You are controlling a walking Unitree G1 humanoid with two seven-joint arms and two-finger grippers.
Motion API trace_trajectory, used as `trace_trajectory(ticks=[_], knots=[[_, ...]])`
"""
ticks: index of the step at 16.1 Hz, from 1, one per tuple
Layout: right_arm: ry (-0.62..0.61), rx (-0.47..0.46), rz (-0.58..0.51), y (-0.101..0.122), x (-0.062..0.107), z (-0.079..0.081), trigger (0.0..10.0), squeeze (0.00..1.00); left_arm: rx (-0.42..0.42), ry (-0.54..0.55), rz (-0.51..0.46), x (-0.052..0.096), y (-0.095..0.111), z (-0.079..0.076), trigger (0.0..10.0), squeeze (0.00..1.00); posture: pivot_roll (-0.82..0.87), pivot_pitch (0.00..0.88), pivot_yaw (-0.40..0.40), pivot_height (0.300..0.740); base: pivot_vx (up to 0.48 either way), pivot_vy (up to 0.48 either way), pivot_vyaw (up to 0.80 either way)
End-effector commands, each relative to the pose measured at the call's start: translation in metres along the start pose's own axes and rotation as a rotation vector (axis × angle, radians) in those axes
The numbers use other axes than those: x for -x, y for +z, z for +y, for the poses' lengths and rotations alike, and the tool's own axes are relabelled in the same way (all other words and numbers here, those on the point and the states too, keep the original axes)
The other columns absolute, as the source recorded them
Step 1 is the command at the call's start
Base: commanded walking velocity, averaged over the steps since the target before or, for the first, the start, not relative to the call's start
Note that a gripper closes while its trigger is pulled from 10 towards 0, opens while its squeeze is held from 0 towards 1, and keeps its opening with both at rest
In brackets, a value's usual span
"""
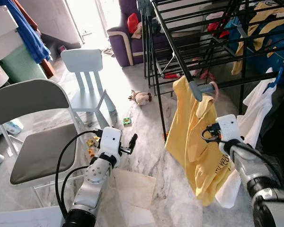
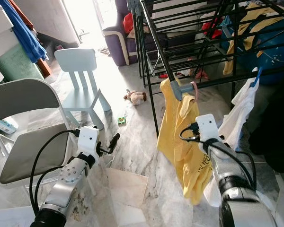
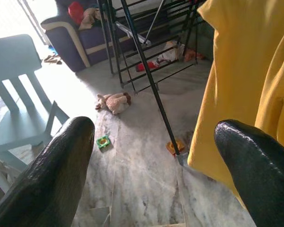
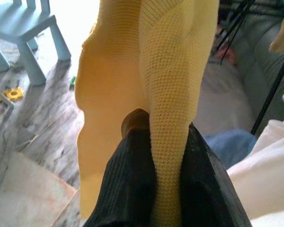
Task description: Hang hanger
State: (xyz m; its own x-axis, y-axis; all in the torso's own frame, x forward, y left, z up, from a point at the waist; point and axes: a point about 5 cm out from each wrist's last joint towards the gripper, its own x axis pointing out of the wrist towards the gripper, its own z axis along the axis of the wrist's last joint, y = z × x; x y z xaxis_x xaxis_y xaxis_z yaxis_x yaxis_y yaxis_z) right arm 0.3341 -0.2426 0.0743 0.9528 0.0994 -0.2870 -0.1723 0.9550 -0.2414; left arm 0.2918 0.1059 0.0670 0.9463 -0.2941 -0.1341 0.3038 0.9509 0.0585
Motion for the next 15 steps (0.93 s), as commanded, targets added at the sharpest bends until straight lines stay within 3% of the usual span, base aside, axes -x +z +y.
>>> trace_trajectory(ticks=[1, 3, 7, 11, 15], knots=[[-0.023, 0.002, -0.164, 0.025, -0.002, 0.001, 10.0, 0.00, -0.015, 0.027, 0.006, 0.000, 0.000, 0.005, 10.0, 0.00, -0.15, 0.000, 0.171, 0.740, 0.000, 0.000, 0.00], [-0.078, -0.009, -0.256, 0.027, 0.006, 0.009, 10.0, 0.00, -0.020, 0.046, 0.000, 0.001, 0.000, 0.006, 10.0, 0.00, -0.15, 0.000, 0.168, 0.740, 0.000, 0.000, 0.00], [-0.147, -0.041, -0.253, 0.008, 0.017, 0.032, 10.0, 0.00, -0.026, 0.053, -0.006, 0.002, -0.002, 0.007, 10.0, 0.00, -0.15, 0.000, 0.169, 0.740, 0.000, 0.000, 0.00], [-0.123, -0.043, -0.218, -0.004, 0.024, 0.049, 10.0, 0.00, -0.029, 0.089, -0.021, -0.001, 0.000, 0.012, 10.0, 0.00, -0.16, 0.000, 0.164, 0.740, 0.000, 0.000, 0.00], [-0.096, -0.050, -0.217, 0.000, 0.021, 0.061, 10.0, 0.00, -0.031, 0.101, -0.023, -0.003, 0.000, 0.011, 10.0, 0.00, -0.16, 0.000, 0.158, 0.740, 0.000, 0.000, 0.00]])
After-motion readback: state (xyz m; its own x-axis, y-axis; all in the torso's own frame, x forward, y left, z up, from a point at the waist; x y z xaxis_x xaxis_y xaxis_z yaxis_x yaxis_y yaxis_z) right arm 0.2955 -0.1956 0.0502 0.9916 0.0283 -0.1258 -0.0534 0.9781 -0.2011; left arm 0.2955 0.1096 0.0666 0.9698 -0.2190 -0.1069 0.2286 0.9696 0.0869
